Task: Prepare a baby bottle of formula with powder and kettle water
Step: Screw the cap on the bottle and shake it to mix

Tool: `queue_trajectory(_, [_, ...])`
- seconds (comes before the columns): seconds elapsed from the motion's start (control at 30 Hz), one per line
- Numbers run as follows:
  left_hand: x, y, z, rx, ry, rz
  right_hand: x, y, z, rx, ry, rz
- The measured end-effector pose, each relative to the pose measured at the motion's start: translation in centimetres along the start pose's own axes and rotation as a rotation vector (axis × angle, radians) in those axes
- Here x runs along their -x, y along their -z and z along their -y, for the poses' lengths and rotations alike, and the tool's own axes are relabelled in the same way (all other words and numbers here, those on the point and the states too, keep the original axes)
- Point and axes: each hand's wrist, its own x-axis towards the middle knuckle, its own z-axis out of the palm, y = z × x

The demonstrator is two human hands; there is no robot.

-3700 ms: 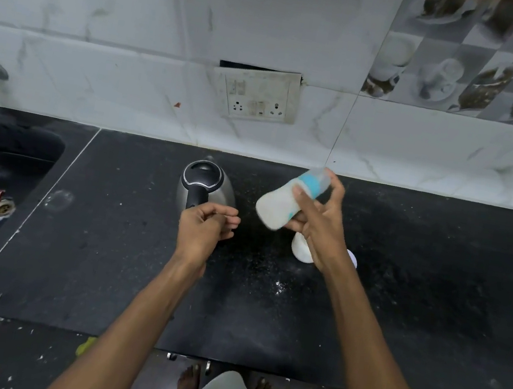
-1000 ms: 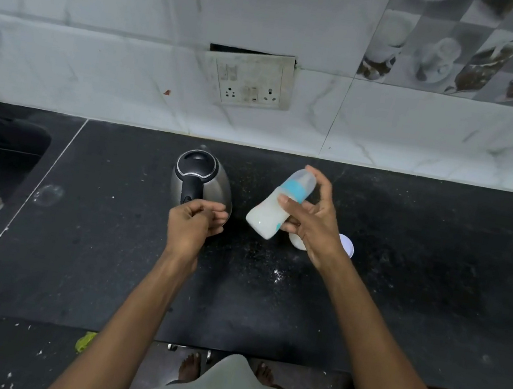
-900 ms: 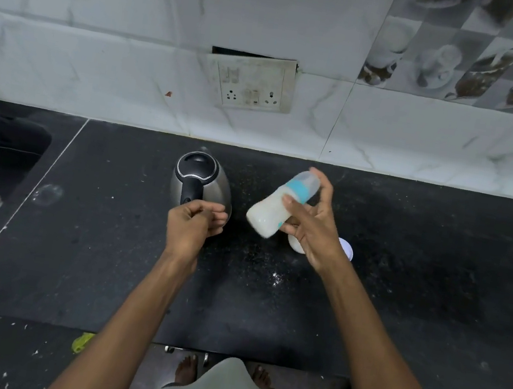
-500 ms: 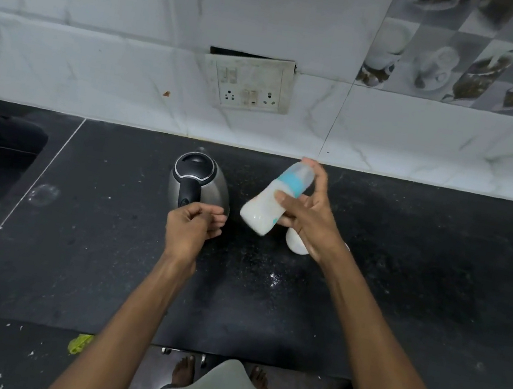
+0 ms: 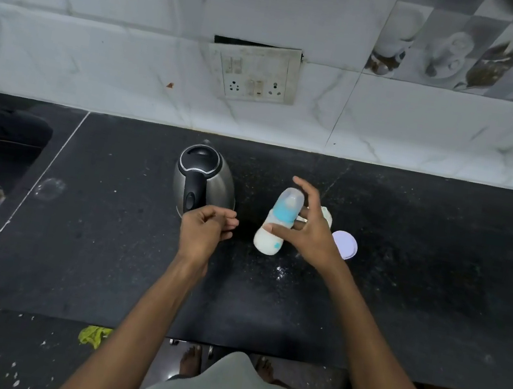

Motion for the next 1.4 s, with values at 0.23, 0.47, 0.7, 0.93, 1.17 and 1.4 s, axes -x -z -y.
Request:
queue_trajectory(0.23, [-0.2, -0.4, 1.2, -0.009, 0.017, 0.027, -2.9, -1.1, -3.0, 0.441, 0.007, -0.016])
queue_trajectory(0.47, [0.4, -1.2, 3.6, -0.114, 0.041, 0.099, -6.7, -3.5, -4.5, 0.43, -0.016, -0.095])
queue_trajectory(0.7, [0.3, -0.1, 5.7, -0.179, 0.046, 0.162, -7.8, -4.6, -7.2, 0.426, -0.104, -0.094])
queue_trajectory(0.93, [-0.7, 0.7, 6.2, -0.187, 0.069, 0.137, -8.4, -4.8, -8.5, 0.426, -0.14, -0.073])
queue_trajectory(1.17, [-1.9, 0.6, 5.7, -0.17, 0.058, 0.11, -8.7, -4.9, -8.9, 0.468, -0.163, -0.034])
queue_trajectory(1.4, [-2.2, 0.3, 5.2, -0.137, 0.053, 0.127, -9.4, -4.0, -8.7, 0.483, -0.168, 0.076])
